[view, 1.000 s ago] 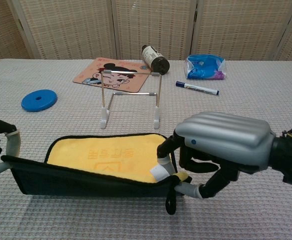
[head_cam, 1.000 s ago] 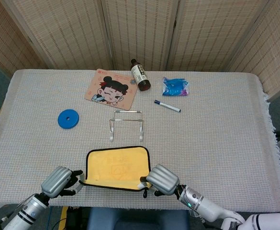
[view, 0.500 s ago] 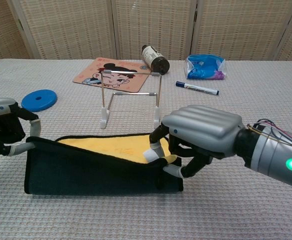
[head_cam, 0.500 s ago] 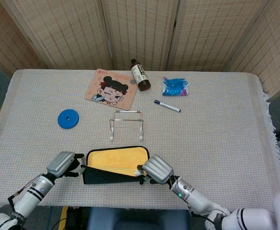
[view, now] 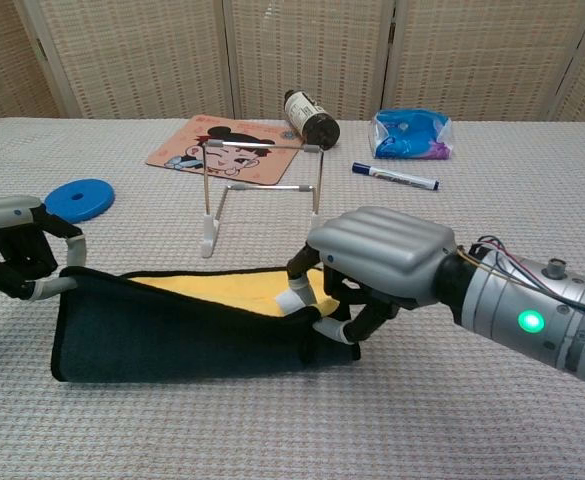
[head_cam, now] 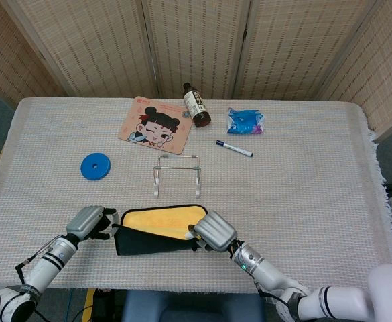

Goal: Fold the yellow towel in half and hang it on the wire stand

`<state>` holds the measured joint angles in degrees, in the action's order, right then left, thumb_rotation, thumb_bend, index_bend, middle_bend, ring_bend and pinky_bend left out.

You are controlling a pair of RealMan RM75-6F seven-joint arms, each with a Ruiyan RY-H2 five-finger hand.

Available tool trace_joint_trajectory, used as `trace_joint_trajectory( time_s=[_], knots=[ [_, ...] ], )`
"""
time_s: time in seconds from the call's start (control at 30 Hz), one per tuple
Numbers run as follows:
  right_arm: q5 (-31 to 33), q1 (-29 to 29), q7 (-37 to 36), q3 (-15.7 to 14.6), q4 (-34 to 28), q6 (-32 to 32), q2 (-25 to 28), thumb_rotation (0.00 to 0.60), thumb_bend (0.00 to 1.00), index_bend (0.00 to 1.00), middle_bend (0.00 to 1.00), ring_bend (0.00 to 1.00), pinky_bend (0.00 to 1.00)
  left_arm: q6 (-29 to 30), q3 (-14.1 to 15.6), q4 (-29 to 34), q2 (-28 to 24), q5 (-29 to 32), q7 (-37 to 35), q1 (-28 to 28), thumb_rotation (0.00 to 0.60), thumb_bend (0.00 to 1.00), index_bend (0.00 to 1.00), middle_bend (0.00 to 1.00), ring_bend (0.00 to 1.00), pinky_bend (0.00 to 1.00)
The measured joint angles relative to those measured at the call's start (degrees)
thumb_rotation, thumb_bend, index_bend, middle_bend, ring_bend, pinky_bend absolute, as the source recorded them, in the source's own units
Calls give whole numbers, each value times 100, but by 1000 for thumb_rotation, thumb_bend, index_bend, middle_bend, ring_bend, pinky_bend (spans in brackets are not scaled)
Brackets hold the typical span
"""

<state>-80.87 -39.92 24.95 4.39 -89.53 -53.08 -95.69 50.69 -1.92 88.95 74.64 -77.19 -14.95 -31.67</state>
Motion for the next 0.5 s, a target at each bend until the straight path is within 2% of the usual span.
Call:
trace_joint_trajectory(
  time_s=[0.5],
  knots=[
    [322, -133, 16, 190, 306, 10, -205, 600, 518, 732, 961, 1000, 1000, -198, -47, -115, 61, 95, -34, -94, 600, 533, 389, 992, 841, 1000]
  ],
)
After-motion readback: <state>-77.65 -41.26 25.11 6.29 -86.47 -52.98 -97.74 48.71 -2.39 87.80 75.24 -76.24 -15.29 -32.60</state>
